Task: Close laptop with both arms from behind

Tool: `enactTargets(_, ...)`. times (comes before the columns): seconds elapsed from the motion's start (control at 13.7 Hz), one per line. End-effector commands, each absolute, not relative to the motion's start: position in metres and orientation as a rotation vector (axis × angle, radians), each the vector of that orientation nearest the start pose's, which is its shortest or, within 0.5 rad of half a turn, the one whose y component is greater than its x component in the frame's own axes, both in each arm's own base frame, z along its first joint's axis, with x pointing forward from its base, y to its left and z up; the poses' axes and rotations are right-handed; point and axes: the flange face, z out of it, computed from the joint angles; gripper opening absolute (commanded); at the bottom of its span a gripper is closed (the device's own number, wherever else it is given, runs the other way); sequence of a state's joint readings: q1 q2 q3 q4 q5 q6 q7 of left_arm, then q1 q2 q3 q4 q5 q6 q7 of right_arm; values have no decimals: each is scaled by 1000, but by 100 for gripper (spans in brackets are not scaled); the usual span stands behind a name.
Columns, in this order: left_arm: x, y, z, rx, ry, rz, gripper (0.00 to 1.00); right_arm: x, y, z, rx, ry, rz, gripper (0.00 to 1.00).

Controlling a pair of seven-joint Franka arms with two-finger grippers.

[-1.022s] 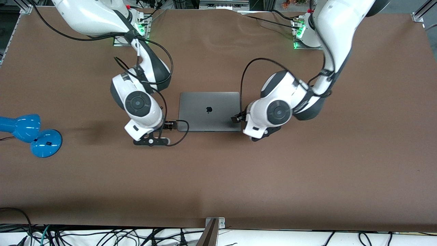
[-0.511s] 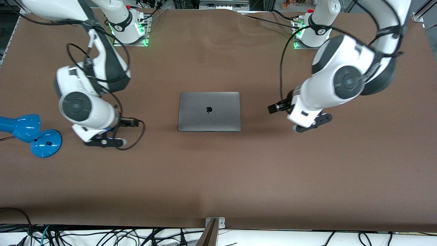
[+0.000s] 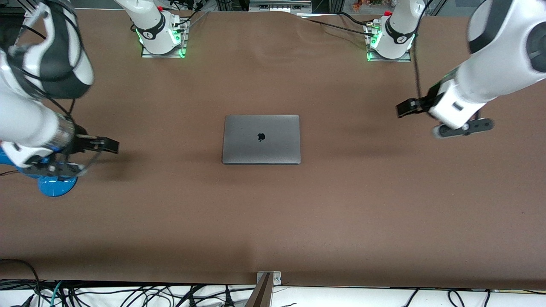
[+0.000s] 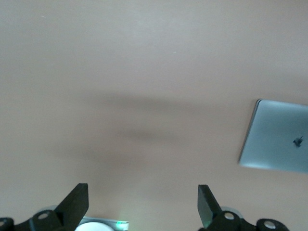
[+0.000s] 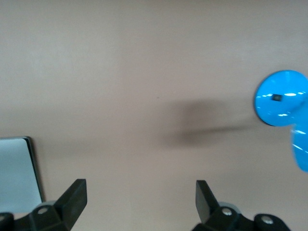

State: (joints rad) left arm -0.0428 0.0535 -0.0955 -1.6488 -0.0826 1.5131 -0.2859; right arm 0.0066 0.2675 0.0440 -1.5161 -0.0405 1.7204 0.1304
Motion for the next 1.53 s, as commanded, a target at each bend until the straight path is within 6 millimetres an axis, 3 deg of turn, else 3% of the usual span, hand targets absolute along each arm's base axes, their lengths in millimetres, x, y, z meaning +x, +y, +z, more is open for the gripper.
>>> enactTargets(0.0,530,-27,572,-3159,-146,310,100,601,3,547,-3151,171,18,100)
enactTargets(0.15,529,6,574,-3089,-118,291,100,579,0,572,-3154,181,-4,100)
enactTargets(0.29,530,20,579,-3078,-37,266,100,561,-16,598,-3154,230,8,100)
enactTargets(0.51,531,3,587,-3072,18,255,100,544,-24,616,-3150,248,11,100)
enactTargets(0.58,531,7,597,-3073,5,234,100,542,-25,618,-3157,251,6,100)
enactTargets(0.8,533,26,597,-3075,-29,234,100,545,-19,603,-3148,236,31,100)
enactTargets(1.46,538,23,601,-3087,-27,229,100,546,-3,604,-3151,193,35,100)
